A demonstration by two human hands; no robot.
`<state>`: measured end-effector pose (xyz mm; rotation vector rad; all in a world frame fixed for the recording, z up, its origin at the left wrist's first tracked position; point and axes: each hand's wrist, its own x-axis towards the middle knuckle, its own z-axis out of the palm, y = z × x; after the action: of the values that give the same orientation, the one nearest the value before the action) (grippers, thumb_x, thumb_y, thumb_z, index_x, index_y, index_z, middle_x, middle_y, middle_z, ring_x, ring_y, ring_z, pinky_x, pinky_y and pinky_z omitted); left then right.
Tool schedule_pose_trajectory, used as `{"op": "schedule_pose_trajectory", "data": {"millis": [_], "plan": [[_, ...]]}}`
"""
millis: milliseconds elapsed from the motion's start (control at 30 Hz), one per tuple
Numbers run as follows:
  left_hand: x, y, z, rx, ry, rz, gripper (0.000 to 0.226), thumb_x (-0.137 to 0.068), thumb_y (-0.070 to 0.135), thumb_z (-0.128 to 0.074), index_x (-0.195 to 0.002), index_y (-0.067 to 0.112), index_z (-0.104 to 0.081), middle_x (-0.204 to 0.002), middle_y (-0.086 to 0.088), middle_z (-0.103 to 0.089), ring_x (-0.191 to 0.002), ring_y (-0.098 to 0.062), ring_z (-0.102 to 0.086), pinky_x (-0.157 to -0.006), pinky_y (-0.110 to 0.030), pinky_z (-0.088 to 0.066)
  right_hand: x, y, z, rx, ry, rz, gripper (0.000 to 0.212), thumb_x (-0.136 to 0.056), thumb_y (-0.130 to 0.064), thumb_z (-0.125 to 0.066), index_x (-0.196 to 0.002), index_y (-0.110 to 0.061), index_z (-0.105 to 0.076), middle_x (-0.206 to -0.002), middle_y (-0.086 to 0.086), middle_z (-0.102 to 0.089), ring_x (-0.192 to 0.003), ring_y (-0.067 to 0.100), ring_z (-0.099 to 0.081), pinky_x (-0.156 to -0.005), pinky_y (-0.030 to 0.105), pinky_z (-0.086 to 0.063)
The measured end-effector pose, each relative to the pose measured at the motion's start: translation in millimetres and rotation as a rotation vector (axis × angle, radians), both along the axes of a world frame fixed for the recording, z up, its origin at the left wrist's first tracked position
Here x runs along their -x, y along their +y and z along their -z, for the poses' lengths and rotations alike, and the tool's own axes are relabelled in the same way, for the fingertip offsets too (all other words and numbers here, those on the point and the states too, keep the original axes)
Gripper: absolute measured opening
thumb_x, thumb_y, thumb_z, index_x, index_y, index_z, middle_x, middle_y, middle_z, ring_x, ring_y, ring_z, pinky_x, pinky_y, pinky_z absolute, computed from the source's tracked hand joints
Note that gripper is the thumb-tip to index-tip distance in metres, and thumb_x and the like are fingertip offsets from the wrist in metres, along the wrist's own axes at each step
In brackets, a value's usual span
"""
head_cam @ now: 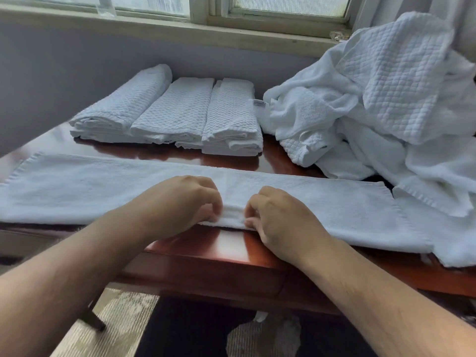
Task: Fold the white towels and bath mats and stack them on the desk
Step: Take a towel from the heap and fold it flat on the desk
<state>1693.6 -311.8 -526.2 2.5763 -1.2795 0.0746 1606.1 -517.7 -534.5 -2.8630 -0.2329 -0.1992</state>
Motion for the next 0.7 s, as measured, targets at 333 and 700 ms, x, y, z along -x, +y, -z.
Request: {"op": "schedule_pose_trajectory", "data": {"millis": [333, 700], "plan": [[-1.8, 7.6, 9.1, 0.067, 0.087, 0.032, 0.018, -0.092, 0.058, -0.049, -0.105, 0.045, -0.051, -0.109, 0.033, -0.049, -0.092, 0.0, -0.056, -0.074, -0.014, -0.041, 8.4, -11.4, -2.0, 0.009, 0.012, -0.169, 0.007, -0.102, -0.028, -0.054, -0.095, -0.026, -0.053, -0.103, -0.009, -0.047, -0.095, 0.012, -0.041, -0.09, 0.031, -0.041], [-10.6, 22.2, 25.8, -0.23, 0.163, 0.002, 0.058, -0.087, 0.079, -0.021, -0.143, 0.062, -0.017, -0.147, 0.029, -0.015, -0.138, 0.002, -0.009, -0.112, -0.031, -0.013, 5.7, -28.4, 12.3, 0.048, 0.259, 0.005, 0.059, -0.104, -0.058, -0.022, -0.159, -0.038, -0.017, -0.169, -0.01, -0.005, -0.155, 0.013, 0.005, -0.125, 0.039, 0.001]]}}
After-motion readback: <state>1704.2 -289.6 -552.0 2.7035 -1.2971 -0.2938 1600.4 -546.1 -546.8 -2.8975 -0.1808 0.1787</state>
